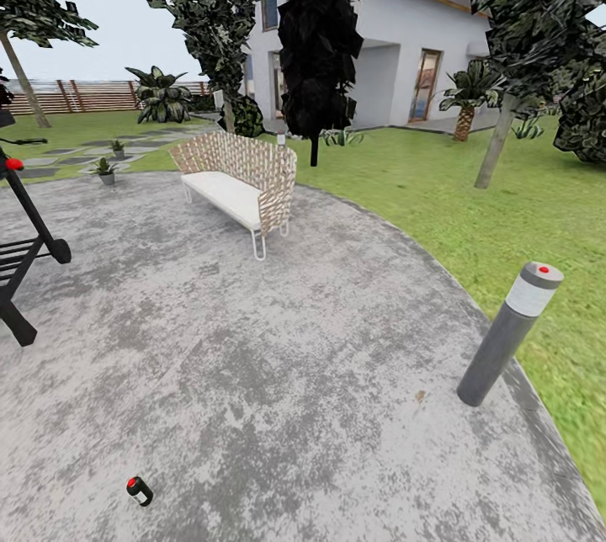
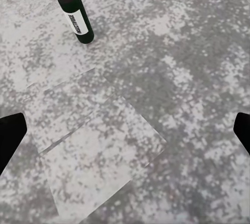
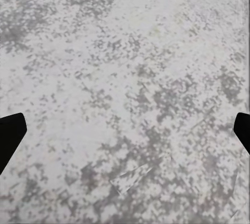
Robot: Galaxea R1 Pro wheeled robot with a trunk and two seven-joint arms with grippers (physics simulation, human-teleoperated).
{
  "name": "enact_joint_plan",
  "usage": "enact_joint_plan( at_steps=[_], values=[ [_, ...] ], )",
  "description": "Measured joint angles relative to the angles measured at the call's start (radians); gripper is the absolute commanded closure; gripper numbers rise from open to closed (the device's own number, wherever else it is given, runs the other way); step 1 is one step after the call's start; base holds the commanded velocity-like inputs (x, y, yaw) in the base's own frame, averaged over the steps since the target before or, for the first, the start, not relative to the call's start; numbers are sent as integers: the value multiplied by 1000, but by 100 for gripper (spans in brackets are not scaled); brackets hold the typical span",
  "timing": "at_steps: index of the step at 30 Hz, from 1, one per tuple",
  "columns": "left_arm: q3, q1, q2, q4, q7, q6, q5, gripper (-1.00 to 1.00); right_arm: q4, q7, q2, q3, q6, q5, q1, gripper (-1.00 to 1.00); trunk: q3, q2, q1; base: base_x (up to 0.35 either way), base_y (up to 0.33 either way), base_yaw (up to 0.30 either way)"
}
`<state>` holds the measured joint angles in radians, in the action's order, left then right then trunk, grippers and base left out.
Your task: Pick up the pesticide atomizer in the garden and spray insectifuge to fully cover both potted plants in the garden.
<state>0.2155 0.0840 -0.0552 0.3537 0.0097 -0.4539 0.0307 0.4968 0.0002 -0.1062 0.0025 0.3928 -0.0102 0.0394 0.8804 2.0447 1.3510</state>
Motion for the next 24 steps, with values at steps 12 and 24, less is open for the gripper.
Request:
enact_joint_plan(
  at_steps=[12,24],
  values=[
    [0,0,0,0,0,0,1,-100,-1,-3,1,-1,0,0,0,-100,0,0,0,0,201,0],
    [0,0,0,0,0,0,3,-100,-1,-3,1,-1,0,0,0,-100,0,0,0,-1,301,0]
  ],
)
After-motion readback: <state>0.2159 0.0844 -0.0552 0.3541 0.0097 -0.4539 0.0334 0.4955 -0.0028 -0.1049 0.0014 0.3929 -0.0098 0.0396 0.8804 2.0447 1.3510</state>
